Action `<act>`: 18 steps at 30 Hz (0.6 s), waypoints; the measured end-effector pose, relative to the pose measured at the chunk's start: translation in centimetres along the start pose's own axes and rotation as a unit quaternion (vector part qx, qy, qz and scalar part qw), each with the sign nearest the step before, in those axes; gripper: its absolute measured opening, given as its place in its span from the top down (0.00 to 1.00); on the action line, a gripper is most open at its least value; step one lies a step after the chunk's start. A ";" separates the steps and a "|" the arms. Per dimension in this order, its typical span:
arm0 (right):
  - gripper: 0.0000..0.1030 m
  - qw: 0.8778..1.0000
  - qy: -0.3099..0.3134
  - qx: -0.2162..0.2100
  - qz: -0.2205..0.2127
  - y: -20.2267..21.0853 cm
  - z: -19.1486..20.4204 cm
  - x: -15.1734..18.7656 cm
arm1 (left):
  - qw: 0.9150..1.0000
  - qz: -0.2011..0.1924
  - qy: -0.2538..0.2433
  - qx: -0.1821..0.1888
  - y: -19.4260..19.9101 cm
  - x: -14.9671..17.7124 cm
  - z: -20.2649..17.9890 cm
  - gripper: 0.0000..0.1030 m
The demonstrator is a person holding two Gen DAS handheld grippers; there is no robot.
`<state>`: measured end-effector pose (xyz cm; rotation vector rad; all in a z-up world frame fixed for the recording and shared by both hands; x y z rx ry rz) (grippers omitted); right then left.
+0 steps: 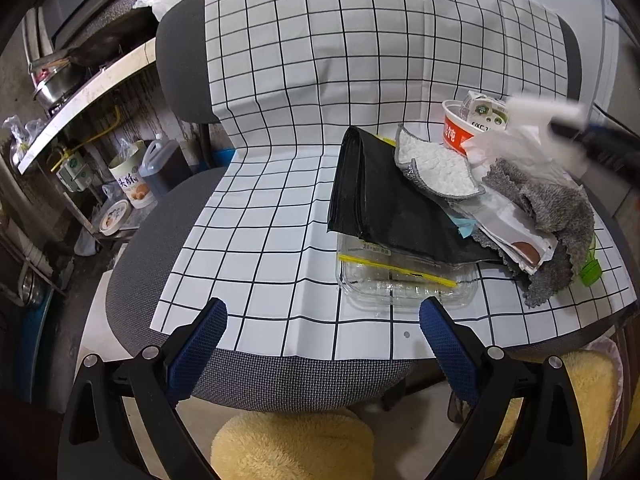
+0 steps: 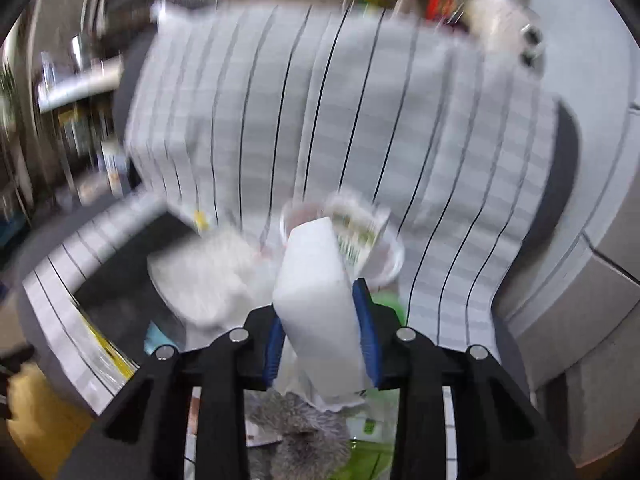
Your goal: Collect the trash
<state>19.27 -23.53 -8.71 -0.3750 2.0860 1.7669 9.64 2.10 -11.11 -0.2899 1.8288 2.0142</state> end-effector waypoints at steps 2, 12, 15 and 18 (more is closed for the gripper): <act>0.69 0.999 -0.027 -0.014 -0.042 3.3 -1.2 0.2 | 1.000 -0.001 0.001 0.002 0.2 0.0 -0.2 0.07; 0.69 0.994 -0.096 -0.018 -0.043 10.2 -4.4 9.5 | 1.000 -0.015 -0.002 0.027 1.2 -0.6 -2.2 0.07; 0.68 0.994 -0.099 0.003 -0.035 10.1 -4.6 11.6 | 0.999 -0.022 -0.014 0.036 0.9 -1.6 -4.0 0.08; 0.68 0.993 -0.112 0.000 -0.033 9.6 -5.0 13.1 | 0.999 -0.029 -0.019 0.033 0.1 -3.0 -5.5 0.11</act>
Point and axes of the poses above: each gripper's, at about its wrist camera, not at the fingertips, and y roughly against the way its jaws point, z to its left, x to its underside, the point moved 4 cm from there along -y, roughly the way its jaws point, and after that the axes turned 14 degrees about z, right-handed, at the moved point
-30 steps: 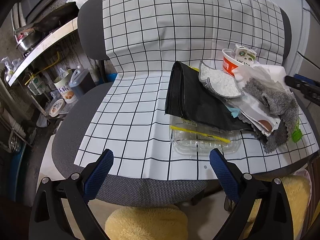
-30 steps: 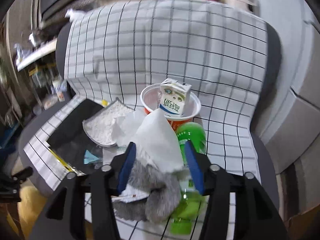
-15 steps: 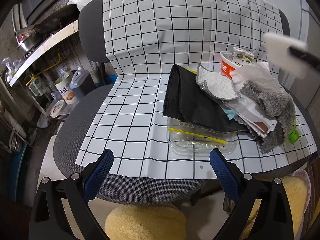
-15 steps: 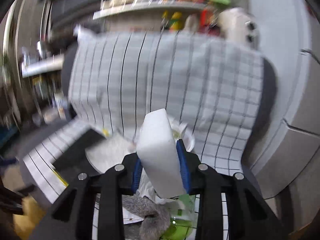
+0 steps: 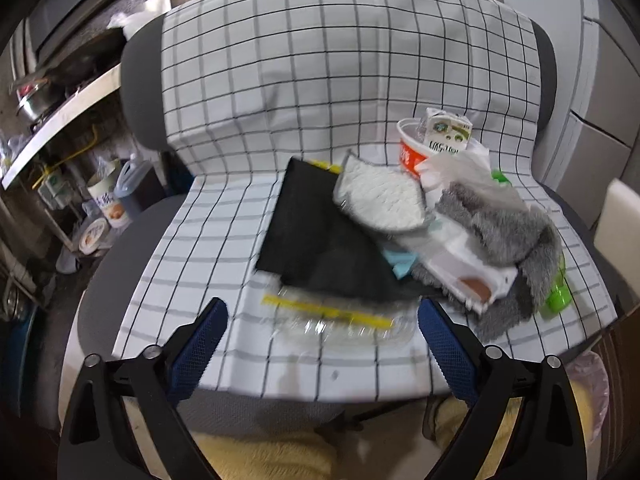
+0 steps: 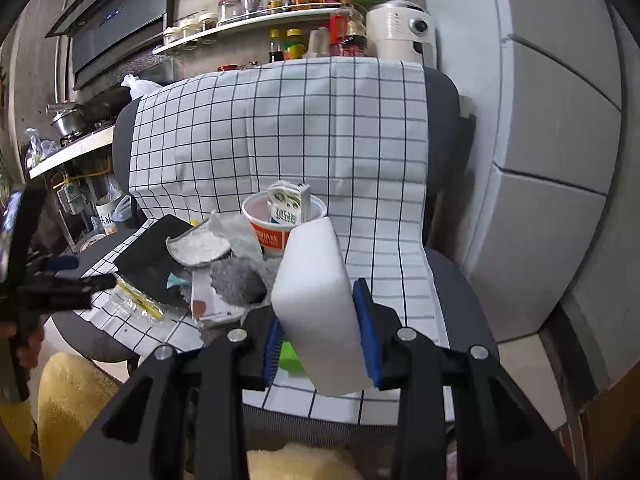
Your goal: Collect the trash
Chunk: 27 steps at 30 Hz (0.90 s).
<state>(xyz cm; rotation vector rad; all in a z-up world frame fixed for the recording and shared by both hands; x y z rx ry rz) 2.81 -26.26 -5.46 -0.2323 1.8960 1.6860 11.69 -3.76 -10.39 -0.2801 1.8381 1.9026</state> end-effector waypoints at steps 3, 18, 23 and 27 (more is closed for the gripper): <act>0.68 1.000 -0.008 -0.005 -0.004 -0.4 -0.3 0.4 | 1.000 -0.014 0.010 0.013 -1.2 -2.1 -0.4 0.15; 0.68 1.000 -0.015 0.003 0.009 -3.3 -2.0 0.7 | 0.998 0.030 0.047 0.010 -9.5 -8.5 -1.0 0.77; 0.68 1.000 -0.023 0.011 0.008 -2.9 -2.4 0.7 | 0.998 -0.014 0.050 0.039 -7.0 -8.5 -0.7 0.97; 0.68 0.999 -0.034 0.008 0.006 -1.8 -2.5 0.3 | 0.992 -0.094 0.036 0.070 -0.5 -8.6 -0.4 0.97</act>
Point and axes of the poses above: each gripper's, at about its wrist camera, not at the fingertips, and y roughly against the way its jaws point, z to its left, x to its underside, the point moved 4 cm from there along -y, roughly the way its jaws point, and after that the axes turned 14 degrees about z, right-handed, at the moved point
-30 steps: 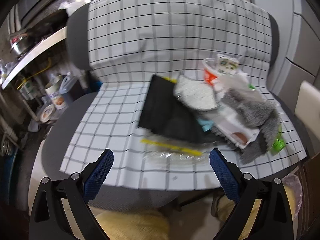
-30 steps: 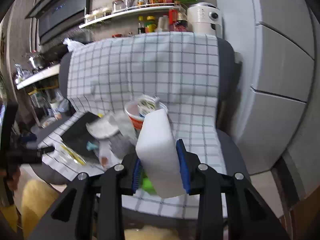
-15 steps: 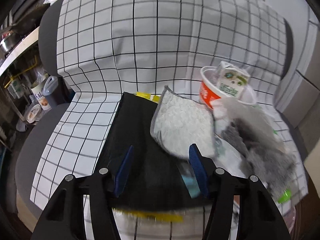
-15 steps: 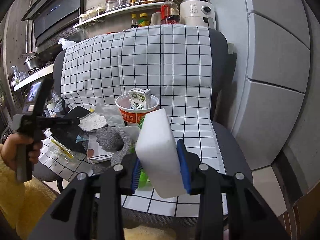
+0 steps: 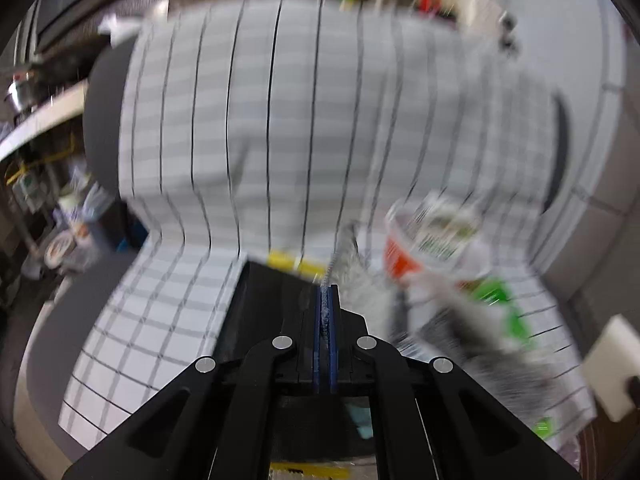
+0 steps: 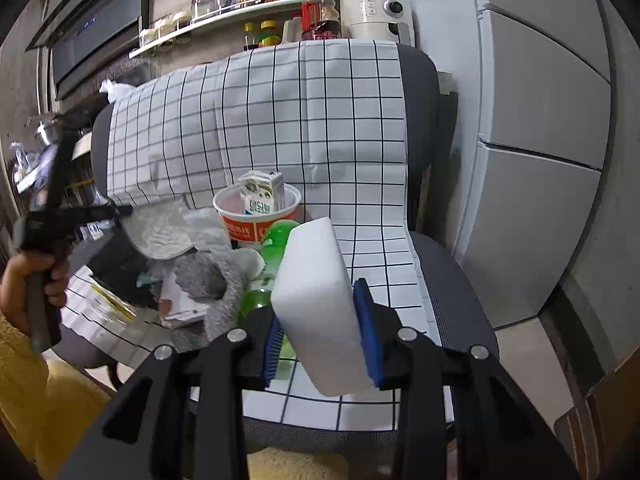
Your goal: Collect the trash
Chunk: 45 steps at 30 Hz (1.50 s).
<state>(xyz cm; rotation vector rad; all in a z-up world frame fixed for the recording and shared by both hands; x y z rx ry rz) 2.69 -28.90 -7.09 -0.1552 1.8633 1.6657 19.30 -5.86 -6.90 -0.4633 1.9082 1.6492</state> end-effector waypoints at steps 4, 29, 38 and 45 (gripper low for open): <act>0.68 1.000 -0.001 0.011 -0.010 2.0 0.4 0.1 | 0.997 -0.040 -0.025 0.055 6.5 0.5 -1.1 0.97; 0.67 0.961 -0.193 0.192 0.037 12.4 -11.9 15.8 | 0.909 0.009 -0.296 0.293 7.9 19.9 -26.6 0.97; 0.52 0.941 -0.258 0.195 0.096 8.9 -16.8 21.6 | 0.887 0.098 -0.320 0.319 3.5 23.7 -31.8 0.97; 0.49 0.936 -0.283 0.191 0.082 8.4 -18.5 22.3 | 0.883 0.106 -0.326 0.319 2.8 24.2 -32.6 0.97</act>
Point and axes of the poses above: each gripper's, at about its wrist camera, not at the fingertips, and y roughly against the way its jaws point, z to its left, x to its underside, the point moved 4 cm from there along -y, roughly the way its jaws point, and after that the axes turned 14 degrees about z, right-handed, at the moved point
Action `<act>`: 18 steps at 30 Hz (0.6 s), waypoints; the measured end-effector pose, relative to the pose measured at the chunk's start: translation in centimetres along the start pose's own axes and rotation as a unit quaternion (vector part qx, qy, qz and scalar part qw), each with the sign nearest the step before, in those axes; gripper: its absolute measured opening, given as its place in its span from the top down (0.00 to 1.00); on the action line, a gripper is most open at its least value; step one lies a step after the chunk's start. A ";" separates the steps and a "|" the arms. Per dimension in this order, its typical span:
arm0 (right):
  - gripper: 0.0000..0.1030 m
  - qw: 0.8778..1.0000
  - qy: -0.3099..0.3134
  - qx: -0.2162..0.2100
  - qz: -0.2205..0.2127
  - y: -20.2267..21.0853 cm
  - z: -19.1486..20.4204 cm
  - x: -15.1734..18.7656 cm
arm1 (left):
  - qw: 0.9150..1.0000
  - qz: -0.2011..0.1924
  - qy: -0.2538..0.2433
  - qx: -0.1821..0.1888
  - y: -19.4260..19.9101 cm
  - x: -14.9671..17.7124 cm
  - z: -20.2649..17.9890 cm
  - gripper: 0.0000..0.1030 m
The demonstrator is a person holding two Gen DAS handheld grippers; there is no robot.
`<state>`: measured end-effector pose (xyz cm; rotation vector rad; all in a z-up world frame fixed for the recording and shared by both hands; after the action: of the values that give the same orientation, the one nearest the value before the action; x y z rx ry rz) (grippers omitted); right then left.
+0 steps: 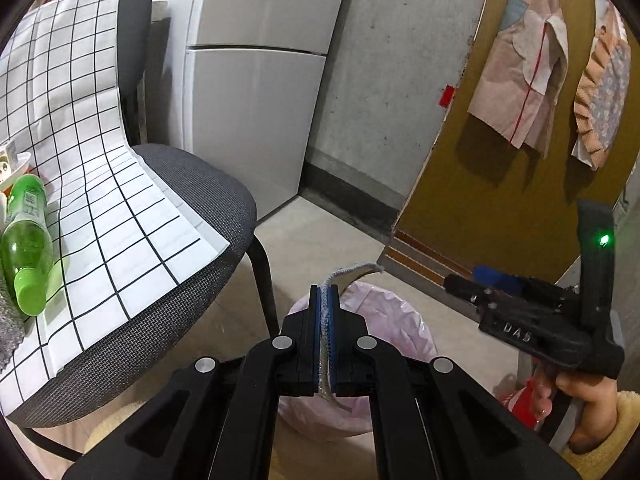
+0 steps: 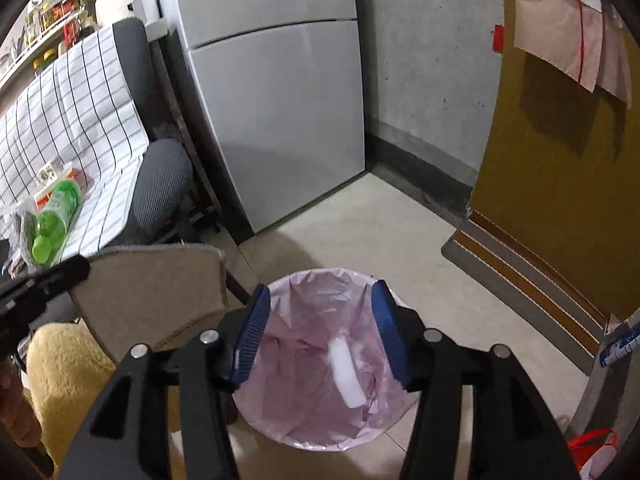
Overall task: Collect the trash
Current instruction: 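Carry both held items to the pink bin and open both grippers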
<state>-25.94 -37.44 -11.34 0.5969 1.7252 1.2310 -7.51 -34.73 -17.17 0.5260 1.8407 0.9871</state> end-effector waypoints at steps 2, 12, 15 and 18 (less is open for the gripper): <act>0.49 1.000 -0.005 -0.003 -0.015 0.8 -0.2 -0.4 | 1.000 0.000 -0.005 0.003 -0.1 0.0 -0.3 0.97; 0.49 0.997 -0.042 -0.006 -0.065 3.8 -2.7 -2.0 | 0.998 0.021 -0.044 0.031 -2.7 -2.4 -3.6 0.94; 0.49 0.997 -0.050 -0.006 -0.063 3.9 -3.6 -2.0 | 0.997 0.041 -0.047 0.038 -4.3 -2.8 -4.3 0.84; 0.49 0.997 -0.057 -0.008 -0.059 3.8 -4.1 -2.0 | 0.997 0.044 -0.044 0.039 -4.6 -2.9 -4.3 0.59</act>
<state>-29.04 -39.50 -6.72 0.5367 1.6290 1.1058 -9.71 -41.22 -18.38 0.6931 1.7945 0.9391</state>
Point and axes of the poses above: each gripper's, at about its wrist camera, not at the fingertips, and y roughly against the way its jaws point, z to its left, x to its underside, the point moved 4 cm from there along -y, roughly the way its jaws point, and after that the axes turned 14 degrees about z, right-handed, at the moved point
